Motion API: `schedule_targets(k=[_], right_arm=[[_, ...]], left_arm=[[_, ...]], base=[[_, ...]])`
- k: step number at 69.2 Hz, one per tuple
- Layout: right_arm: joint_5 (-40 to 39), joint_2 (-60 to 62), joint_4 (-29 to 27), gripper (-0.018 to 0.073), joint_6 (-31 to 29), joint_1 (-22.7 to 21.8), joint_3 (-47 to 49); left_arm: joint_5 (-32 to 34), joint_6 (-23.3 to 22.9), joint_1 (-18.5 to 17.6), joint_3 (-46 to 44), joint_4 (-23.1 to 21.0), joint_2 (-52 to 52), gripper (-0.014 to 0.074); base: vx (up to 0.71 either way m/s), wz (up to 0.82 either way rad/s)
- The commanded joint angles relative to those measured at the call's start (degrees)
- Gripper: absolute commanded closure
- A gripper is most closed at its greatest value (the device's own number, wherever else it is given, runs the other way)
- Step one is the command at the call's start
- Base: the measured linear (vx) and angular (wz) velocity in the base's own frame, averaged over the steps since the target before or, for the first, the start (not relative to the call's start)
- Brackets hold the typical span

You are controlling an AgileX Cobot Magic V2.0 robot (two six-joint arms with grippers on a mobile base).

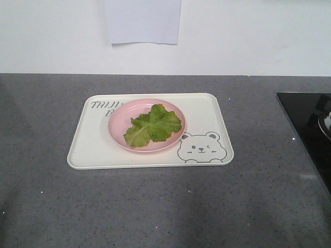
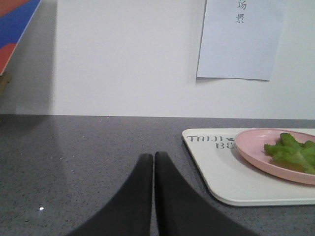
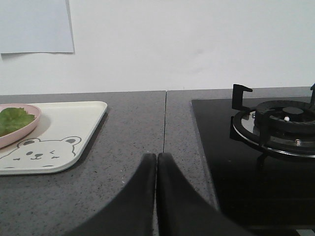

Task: Transfer vegetables to tray and serve

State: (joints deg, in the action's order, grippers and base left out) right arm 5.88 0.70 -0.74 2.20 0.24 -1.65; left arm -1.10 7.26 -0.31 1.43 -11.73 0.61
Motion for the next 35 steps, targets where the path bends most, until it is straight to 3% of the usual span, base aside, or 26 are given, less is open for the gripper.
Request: schedule_targets(k=[1, 35], right_arm=[[-4.33, 0.15, 0.19, 0.0563, -0.27, -0.27, -0.38], [-4.33, 0.15, 0.19, 0.0563, -0.27, -0.27, -0.38]], left_arm=[[4.28, -0.05, 0.11, 0.58, -0.48, 0.85, 0.0603], [4.28, -0.05, 0.11, 0.58, -0.48, 0.85, 0.0603]], base=[[0.0, 0.0], [0.0, 0.0]])
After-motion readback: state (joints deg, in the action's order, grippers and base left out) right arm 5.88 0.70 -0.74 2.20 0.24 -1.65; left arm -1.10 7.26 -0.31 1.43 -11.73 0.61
